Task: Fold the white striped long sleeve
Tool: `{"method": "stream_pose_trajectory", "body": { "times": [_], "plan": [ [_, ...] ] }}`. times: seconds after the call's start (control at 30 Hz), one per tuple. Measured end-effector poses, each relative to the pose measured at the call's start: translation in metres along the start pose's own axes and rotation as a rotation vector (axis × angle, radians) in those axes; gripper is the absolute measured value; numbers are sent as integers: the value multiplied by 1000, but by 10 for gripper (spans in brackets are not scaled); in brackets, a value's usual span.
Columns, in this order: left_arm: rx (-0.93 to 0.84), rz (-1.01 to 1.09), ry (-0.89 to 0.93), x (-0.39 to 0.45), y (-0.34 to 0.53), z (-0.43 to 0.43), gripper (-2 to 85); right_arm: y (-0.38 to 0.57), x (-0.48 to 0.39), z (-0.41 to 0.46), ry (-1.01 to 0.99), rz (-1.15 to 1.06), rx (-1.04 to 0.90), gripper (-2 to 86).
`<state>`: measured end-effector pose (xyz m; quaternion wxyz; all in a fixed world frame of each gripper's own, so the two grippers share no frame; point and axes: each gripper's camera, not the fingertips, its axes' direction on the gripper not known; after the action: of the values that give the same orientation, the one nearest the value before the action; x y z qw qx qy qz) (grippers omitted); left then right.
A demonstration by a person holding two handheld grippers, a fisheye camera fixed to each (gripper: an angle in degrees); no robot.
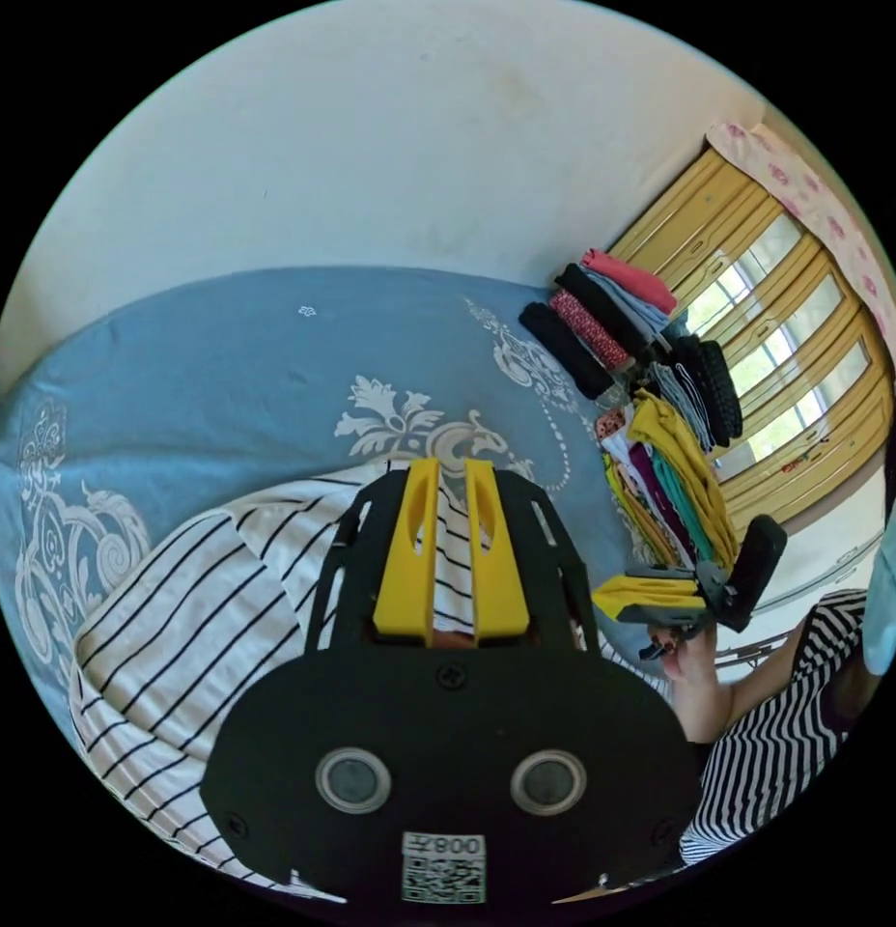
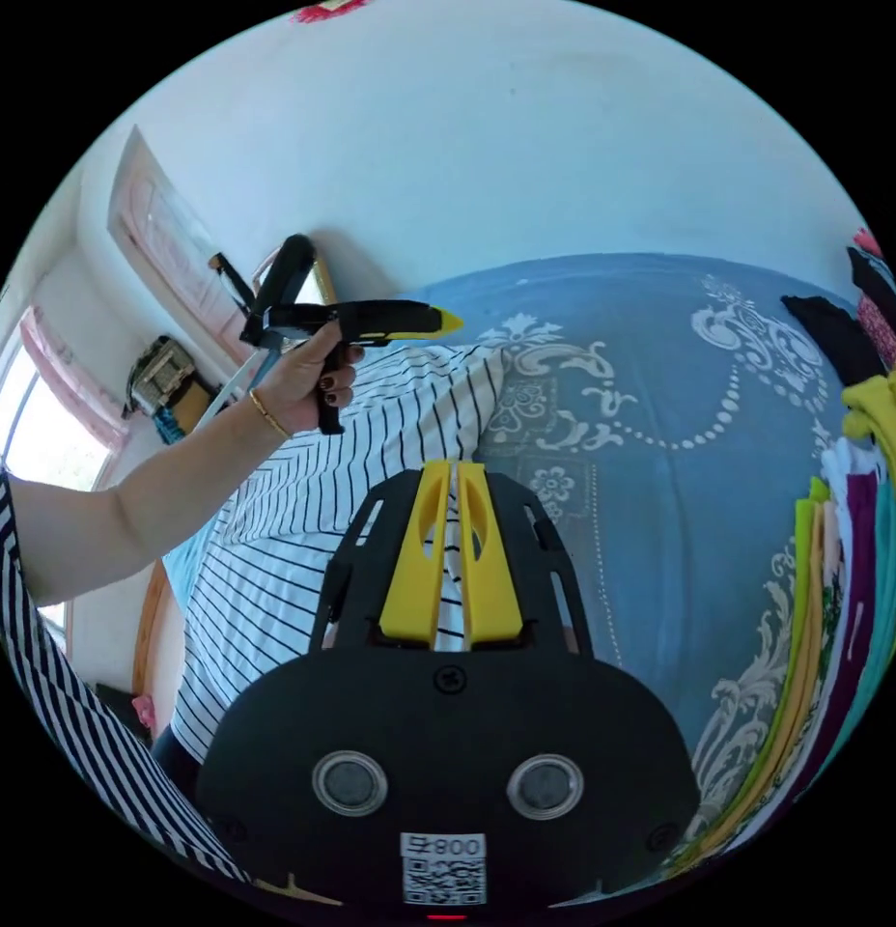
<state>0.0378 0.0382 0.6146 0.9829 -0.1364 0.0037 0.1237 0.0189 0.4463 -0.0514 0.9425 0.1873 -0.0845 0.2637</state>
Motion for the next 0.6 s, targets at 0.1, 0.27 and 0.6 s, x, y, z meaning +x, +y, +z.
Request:
{"method": "stream_pose_trajectory", "body": {
  "times": [0.1, 0.27, 0.6],
  "plan": [
    [-94, 1, -46, 0, 4, 18, 55, 1, -3, 20, 56, -17, -57, 67],
    [-130, -14, -72, -2, 3, 28, 29, 0, -6, 45, 99, -48, -154, 33],
    [-121, 34, -90, 6, -6, 7, 7, 17, 25, 42, 29, 102, -112, 12]
  ]
}}
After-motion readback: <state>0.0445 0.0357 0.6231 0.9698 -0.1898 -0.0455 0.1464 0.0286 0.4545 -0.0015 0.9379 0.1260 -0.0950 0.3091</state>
